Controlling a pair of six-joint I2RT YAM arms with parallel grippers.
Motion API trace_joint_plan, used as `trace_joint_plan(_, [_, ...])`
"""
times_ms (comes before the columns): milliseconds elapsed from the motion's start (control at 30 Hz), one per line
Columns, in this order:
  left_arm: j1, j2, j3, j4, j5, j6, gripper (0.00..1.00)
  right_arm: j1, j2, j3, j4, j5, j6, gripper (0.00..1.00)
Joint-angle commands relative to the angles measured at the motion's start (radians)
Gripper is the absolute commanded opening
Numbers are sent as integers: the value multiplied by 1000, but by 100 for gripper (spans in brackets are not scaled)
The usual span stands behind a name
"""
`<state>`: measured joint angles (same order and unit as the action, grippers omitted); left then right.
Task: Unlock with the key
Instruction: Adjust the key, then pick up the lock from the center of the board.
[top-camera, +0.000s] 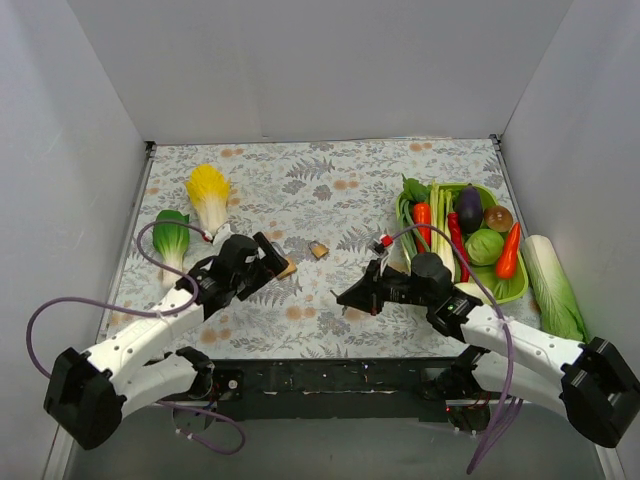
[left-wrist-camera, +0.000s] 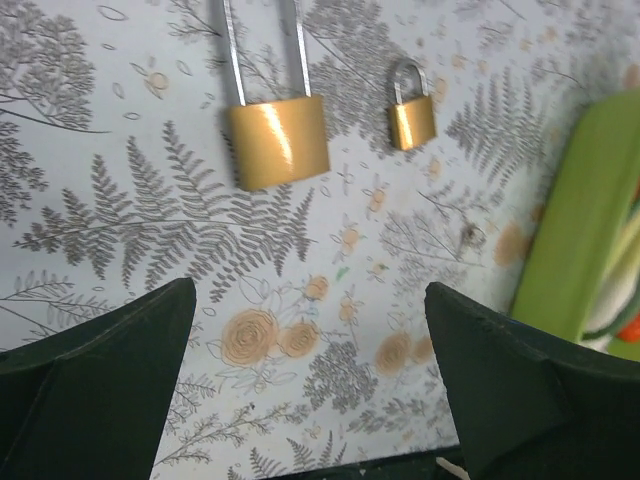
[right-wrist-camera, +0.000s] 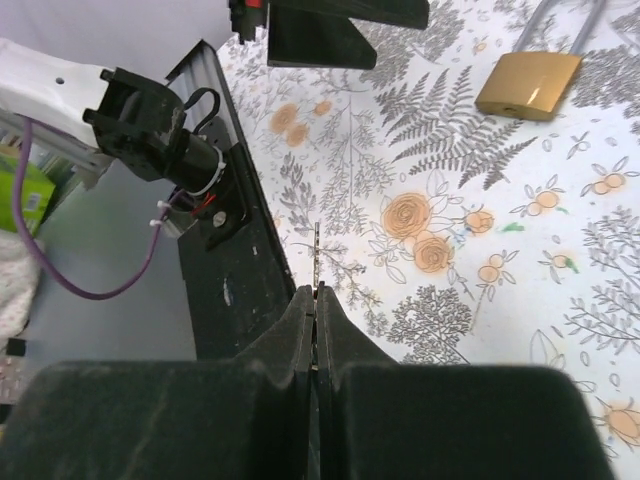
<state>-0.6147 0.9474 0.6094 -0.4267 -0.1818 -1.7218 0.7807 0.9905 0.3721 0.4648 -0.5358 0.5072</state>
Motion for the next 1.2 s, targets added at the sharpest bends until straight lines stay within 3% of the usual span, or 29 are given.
trace_joint_plan(0, [6,172,139,-201,-177,-76,98,-3,-84,36,-115,111,-102,1])
trace_joint_plan(167, [1,483,286,-270,-177,-53,96,-1,-137,19,-114,116,-102,1])
trace_joint_plan(400, [1,677,466,-337,-219,-18,95,0,-260,-6,-141,155,-119,1])
trace_joint_plan(833, [0,826,604,-371,-157,123,82,0,-351,-32,-193,192,-148,1])
trace_joint_plan(1167, [10,880,609,-325,-88,188,81,0,-352,-45,-181,192,-145,1])
